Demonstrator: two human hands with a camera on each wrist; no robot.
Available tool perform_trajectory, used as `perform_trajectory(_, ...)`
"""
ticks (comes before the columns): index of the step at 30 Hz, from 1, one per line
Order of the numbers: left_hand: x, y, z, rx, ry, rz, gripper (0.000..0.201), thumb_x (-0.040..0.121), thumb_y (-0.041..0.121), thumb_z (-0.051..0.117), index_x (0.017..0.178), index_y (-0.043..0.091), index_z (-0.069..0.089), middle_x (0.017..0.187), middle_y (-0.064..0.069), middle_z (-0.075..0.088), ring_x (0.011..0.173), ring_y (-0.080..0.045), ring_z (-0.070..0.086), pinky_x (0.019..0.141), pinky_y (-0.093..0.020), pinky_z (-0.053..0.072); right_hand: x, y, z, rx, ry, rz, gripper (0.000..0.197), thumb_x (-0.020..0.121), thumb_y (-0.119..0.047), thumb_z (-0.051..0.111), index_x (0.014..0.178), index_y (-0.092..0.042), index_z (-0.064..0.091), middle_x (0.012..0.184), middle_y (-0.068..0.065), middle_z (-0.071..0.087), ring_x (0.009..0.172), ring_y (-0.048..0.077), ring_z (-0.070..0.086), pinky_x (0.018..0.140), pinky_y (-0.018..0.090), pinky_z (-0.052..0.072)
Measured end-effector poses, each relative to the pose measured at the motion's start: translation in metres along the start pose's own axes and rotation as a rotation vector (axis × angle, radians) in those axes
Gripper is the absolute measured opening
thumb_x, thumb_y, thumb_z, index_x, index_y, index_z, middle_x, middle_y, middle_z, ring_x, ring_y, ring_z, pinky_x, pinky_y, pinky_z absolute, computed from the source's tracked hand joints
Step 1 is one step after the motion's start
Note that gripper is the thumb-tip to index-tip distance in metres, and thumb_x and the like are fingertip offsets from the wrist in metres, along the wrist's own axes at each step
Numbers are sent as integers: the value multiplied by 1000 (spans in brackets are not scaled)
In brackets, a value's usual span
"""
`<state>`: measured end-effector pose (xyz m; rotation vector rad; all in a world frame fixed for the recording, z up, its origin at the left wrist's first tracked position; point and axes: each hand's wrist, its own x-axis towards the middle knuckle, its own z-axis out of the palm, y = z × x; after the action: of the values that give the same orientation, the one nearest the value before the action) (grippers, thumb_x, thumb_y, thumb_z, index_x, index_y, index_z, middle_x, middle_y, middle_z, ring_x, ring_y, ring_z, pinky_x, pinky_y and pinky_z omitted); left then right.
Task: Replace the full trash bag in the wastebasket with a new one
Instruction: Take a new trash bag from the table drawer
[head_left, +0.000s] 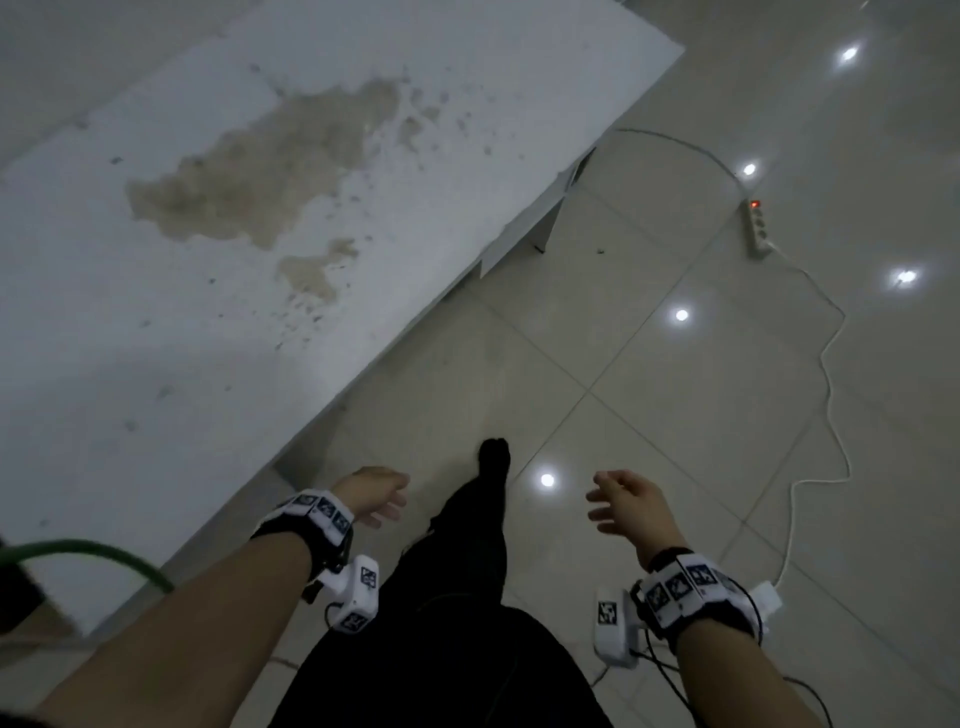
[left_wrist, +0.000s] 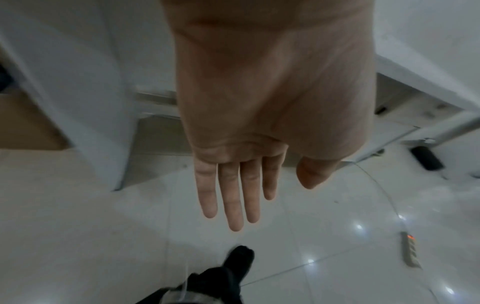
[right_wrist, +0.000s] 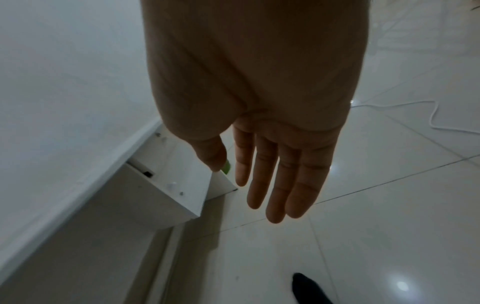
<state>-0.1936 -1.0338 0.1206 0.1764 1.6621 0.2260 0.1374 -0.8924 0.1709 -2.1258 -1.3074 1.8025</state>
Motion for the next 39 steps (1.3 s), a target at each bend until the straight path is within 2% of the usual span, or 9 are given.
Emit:
perform_trajectory(3,30,110,32,74,-18,133,42,102,34,45,134,6,50,116,-11,63,101,-26,63,92,-39,49,48,5,-45,-73,5,89,24,98,-28,58,107,-7,65,94,13,73,73,29,69,66,37,56)
perform_trajectory(8,45,284,68,92,8,356,21,101,30,46,113,16,56,110,-9,64,92,-23,63,79,-33,47,109,-18,-127,-227,-6,233,25,99,-29,56,106,-6,65,90,13,72,66,28,66,61,34,52)
perform_trajectory(13,47,387,95,95,49,473,21,97,36,50,110,22,60,105,-3,69,90,-18,68,78,-33,53,177,-95,-188,-328,-31,174,25,99,-29,57,102,-6,67,89,15,73,65,28,67,60,35,54)
perform_trajectory(17,72,396,107,116,149,411,24,88,44,53,101,27,64,100,-5,73,90,-23,71,84,-34,54,254,-185,-206,-478,-152,-38,23,96,-33,59,97,-12,69,87,11,74,71,26,70,74,44,61)
perform_trajectory(22,110,365,141,-31,295,195,25,86,37,51,90,15,62,90,-13,66,84,-27,63,85,-38,52,338,-324,-205,-591,-349,-372,20,96,-31,60,102,-13,66,88,8,74,66,19,67,58,27,51)
perform_trajectory(27,121,365,195,-199,387,74,33,98,33,54,121,11,63,118,-9,64,110,-28,61,98,-34,48,399,-405,-203,-668,-460,-568,20,93,-36,61,100,-19,68,84,1,75,69,19,71,65,30,55)
perform_trajectory(33,104,433,177,-319,763,300,30,98,35,54,126,26,61,117,1,66,105,-16,63,88,-22,43,449,-414,-151,-807,-603,-653,13,92,-35,59,89,-26,68,86,3,75,74,25,73,72,39,59)
perform_trajectory(36,90,462,142,-247,1095,491,28,98,32,56,125,27,61,104,5,66,86,-6,61,81,-22,43,471,-417,-102,-767,-639,-765,12,90,-38,59,86,-28,65,93,8,75,81,28,72,78,45,61)
perform_trajectory(39,79,472,116,-192,1425,704,28,97,34,55,120,23,66,103,1,72,88,-8,64,79,-21,50,480,-424,-50,-608,-644,-851,37,85,-51,60,100,-17,66,93,11,74,79,29,73,77,49,61)
